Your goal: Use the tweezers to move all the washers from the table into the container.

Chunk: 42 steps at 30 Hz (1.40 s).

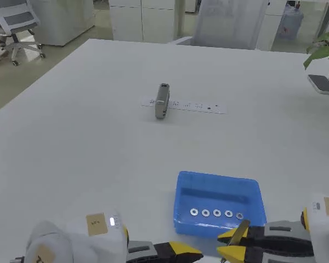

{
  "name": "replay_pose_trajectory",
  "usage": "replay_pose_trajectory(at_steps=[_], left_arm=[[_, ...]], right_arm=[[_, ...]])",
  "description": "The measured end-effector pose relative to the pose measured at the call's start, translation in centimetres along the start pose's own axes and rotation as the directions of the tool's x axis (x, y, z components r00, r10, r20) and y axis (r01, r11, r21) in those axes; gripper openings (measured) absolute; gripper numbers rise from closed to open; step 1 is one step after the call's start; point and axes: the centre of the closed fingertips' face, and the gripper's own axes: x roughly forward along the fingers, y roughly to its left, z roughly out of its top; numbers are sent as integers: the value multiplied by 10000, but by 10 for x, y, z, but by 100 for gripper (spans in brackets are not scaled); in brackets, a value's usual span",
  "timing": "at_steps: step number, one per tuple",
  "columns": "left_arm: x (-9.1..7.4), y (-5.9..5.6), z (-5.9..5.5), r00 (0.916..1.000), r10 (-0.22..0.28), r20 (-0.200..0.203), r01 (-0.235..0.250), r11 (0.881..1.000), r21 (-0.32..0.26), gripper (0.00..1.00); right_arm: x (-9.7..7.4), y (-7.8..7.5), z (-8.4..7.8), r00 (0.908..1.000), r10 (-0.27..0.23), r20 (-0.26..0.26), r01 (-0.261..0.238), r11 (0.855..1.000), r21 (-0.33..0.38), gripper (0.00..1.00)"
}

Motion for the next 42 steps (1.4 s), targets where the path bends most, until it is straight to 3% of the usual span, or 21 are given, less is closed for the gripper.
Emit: replay_pose_trajectory(at_steps=[4,9,17,22,28,32,34,36,38,41,42], left_arm=[[3,-3,4,9994,-305,-160,311,9987,392,28],[10,-9,1,9939,-729,-831,814,9912,1044,27],[21,-18,-9,9761,-1063,-1895,1425,9716,1888,15],[26,-18,-13,9665,-1065,-2336,1614,9596,2303,0],[33,-18,-12,9612,-1034,-2558,1703,9518,2551,2],[34,-17,-20,9430,-992,-3176,1984,9339,2974,0],[35,-15,-22,9406,-830,-3293,1954,9254,3249,0],[37,-11,-23,9376,-764,-3392,1921,9270,3222,0],[37,-7,-23,9351,-607,-3492,1925,9142,3566,0],[39,-1,-27,9249,-411,-3780,1951,9046,3789,0],[40,3,-31,9178,-284,-3961,1958,9001,3892,0]], right_arm=[[5,18,-18,9950,849,-529,-871,9953,-421,4],[8,39,-31,9812,1546,-1159,-1657,9818,-928,4],[9,52,-44,9621,1962,-1892,-2246,9639,-1429,4],[8,51,-52,9543,1846,-2351,-2289,9571,-1776,4],[6,51,-57,9461,1746,-2727,-2361,9484,-2118,4],[6,48,-56,9510,1556,-2671,-2168,9517,-2174,4],[5,45,-57,9521,1435,-2701,-2063,9533,-2205,4],[5,41,-60,9516,1240,-2814,-1910,9555,-2250,4],[4,36,-60,9534,1016,-2842,-1706,9582,-2297,4],[4,28,-63,9577,672,-2799,-1319,9667,-2192,5],[4,25,-64,9596,572,-2757,-1192,9696,-2138,5]])
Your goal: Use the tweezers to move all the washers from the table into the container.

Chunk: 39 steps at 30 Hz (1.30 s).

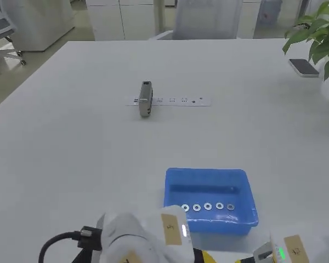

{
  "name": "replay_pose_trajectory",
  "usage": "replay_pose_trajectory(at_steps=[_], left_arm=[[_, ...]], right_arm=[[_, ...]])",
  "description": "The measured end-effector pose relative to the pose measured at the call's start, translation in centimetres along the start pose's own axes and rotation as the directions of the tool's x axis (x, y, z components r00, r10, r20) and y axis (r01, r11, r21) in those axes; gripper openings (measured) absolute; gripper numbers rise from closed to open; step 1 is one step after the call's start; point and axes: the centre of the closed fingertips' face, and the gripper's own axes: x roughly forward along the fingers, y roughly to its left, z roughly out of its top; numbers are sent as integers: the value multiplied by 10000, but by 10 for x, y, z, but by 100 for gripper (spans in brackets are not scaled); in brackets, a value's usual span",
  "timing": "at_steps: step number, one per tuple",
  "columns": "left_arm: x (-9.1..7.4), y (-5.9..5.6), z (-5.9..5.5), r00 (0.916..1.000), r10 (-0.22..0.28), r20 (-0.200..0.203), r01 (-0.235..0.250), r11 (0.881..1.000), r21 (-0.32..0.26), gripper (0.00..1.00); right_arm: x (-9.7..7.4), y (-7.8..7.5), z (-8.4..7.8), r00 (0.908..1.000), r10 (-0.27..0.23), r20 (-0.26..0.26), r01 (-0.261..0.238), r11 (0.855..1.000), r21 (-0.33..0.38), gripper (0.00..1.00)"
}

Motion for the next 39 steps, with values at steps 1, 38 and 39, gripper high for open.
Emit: replay_pose_trajectory(at_steps=[1,38,39], left_arm=[[1,2,-2,10000,28,-83,-28,10000,49,0],[30,19,-88,8762,-520,-4791,1072,9903,887,0],[30,19,-88,8745,-538,-4821,1087,9903,867,0]], right_arm=[[1,-2,-2,10000,-62,69,61,9998,171,5],[-138,-34,-20,7881,-5940,1616,4723,7518,4602,77],[-140,-34,-20,7822,-6011,1638,4745,7453,4684,77]])
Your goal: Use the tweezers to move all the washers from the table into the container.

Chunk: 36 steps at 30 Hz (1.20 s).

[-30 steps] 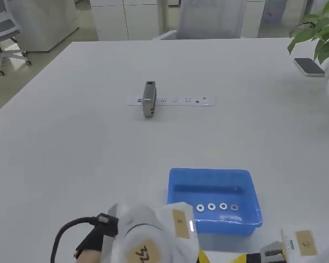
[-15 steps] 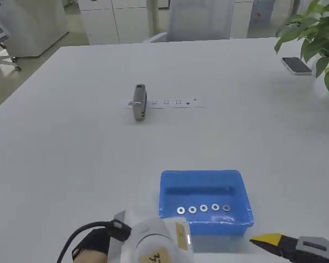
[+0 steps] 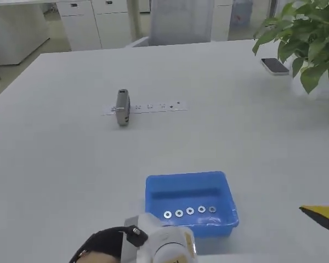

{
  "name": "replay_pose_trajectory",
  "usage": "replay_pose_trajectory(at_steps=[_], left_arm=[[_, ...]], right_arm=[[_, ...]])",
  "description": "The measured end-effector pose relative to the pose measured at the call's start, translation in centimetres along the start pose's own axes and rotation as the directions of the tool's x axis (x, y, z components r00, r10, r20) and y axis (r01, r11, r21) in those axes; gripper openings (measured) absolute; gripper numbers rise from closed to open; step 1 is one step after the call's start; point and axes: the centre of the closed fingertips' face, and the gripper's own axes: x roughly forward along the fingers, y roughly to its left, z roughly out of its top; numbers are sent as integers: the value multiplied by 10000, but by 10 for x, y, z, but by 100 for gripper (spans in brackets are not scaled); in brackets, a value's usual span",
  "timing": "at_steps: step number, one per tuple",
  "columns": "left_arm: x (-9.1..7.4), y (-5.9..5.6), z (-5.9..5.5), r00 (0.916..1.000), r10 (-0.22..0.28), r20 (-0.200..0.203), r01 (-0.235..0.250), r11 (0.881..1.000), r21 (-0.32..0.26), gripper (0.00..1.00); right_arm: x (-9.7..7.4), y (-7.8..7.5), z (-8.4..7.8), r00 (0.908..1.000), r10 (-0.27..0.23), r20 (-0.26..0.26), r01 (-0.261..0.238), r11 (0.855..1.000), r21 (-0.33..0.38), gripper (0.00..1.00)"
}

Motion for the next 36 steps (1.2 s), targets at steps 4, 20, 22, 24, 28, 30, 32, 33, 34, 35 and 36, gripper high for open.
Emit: replay_pose_trajectory(at_steps=[4,20,22,24,28,30,32,33,34,35,36], left_arm=[[1,-1,-2,9999,-93,-51,94,9999,74,0],[-39,1,-31,9688,2168,1203,-1766,9440,-2788,40],[-50,3,-33,9472,2733,1680,-2015,9144,-3511,49],[-63,6,-33,9139,3417,2192,-2245,8752,-4284,56],[-90,16,-26,8117,4875,3217,-2542,7907,-5570,68],[-105,23,-19,7289,5747,3720,-2659,7384,-6198,77],[-117,25,-10,6558,6275,4197,-2458,7031,-6672,82],[-121,26,-6,6210,6477,4414,-2359,6915,-6828,86],[-126,26,0,5863,6627,4660,-2232,6851,-6935,89],[-130,26,7,5461,6787,4910,-1991,6745,-7109,93],[-133,26,11,5227,6875,5042,-1869,6694,-7190,99]], right_arm=[[-4,-4,0,9994,-297,156,292,9991,293,78],[-4,-15,8,9976,-457,529,443,9987,260,84],[-2,-15,9,9973,-403,616,383,9987,325,87],[0,-15,10,9972,-341,660,316,9988,382,89],[5,-11,12,9972,-189,727,156,9988,458,93],[7,-9,14,9966,-127,815,78,9982,600,96],[9,-10,16,9952,-178,967,115,9978,653,99],[9,-9,17,9945,-168,1034,102,9979,640,99],[9,-9,21,9925,-181,1209,108,9981,608,99],[9,-8,23,9912,-204,1310,127,9982,594,99],[9,-9,26,9894,-235,1432,155,9983,567,99]])
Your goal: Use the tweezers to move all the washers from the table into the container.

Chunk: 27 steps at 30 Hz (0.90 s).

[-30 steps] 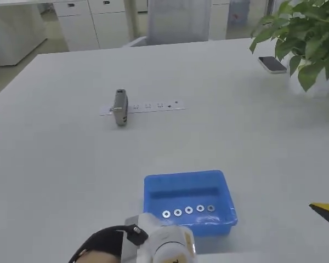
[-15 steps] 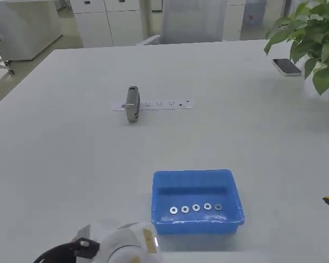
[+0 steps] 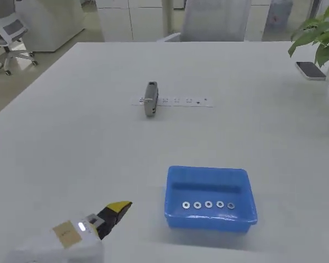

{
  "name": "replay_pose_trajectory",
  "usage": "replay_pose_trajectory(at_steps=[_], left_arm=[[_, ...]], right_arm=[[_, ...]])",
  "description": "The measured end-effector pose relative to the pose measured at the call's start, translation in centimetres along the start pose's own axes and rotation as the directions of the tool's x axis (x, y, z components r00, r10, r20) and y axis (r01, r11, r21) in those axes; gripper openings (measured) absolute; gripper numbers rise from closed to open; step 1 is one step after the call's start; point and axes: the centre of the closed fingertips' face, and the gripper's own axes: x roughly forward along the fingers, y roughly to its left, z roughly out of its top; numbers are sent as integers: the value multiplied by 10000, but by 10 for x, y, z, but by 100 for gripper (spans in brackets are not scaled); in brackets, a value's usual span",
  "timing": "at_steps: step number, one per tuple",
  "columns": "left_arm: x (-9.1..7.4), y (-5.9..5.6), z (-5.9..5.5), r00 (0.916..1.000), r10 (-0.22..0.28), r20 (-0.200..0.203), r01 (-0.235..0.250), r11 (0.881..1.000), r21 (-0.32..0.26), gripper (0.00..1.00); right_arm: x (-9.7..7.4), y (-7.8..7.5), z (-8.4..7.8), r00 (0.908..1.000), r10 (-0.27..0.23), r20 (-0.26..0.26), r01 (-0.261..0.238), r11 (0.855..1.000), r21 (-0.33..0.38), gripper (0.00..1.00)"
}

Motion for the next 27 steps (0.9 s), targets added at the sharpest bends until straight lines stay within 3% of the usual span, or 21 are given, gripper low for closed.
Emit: replay_pose_trajectory(at_steps=[2,4,6,8,9,12,15,17,19,20,23,27], left_arm=[[1,-3,11,9974,49,712,-35,9998,-197,99],[1,-3,23,9881,263,1518,-222,9993,-292,99],[0,-5,36,9695,259,2437,-169,9991,-393,99],[-2,-3,43,9560,433,2900,-363,9989,-296,99],[-3,-2,43,9556,489,2905,-442,9988,-229,99],[-6,5,46,9435,829,3207,-790,9966,-252,99],[-6,10,44,9420,969,3214,-812,9948,-622,99],[-4,10,39,9508,1081,2904,-972,9939,-519,99],[-5,8,43,9461,1109,3044,-1141,9934,-71,99],[-4,6,43,9468,1040,3044,-1093,9940,5,99],[1,4,35,9617,937,2577,-985,9951,61,99],[0,7,34,9608,1013,2580,-1031,9946,-66,99]], right_arm=[[-1,-3,5,9995,-142,278,143,9999,-34,99],[-2,-6,11,9978,-362,563,369,9993,-106,99],[-5,-7,16,9959,-508,754,522,9985,-164,99],[-8,-8,16,9953,-563,788,583,9980,-245,99],[-10,-8,15,9953,-575,784,600,9978,-297,99],[-15,-7,17,9912,-586,1187,600,9982,-87,99],[-15,-11,27,9837,-820,1598,828,9966,18,99],[-15,-14,31,9793,-1014,1752,993,9948,210,99],[-19,-18,37,9722,-1224,1997,1146,9921,502,99],[-22,-22,42,9642,-1473,2205,1351,9884,697,99],[-29,-31,47,9499,-1878,2497,1657,9804,1070,99],[-32,-37,46,9431,-2274,2424,2147,9736,777,99]])
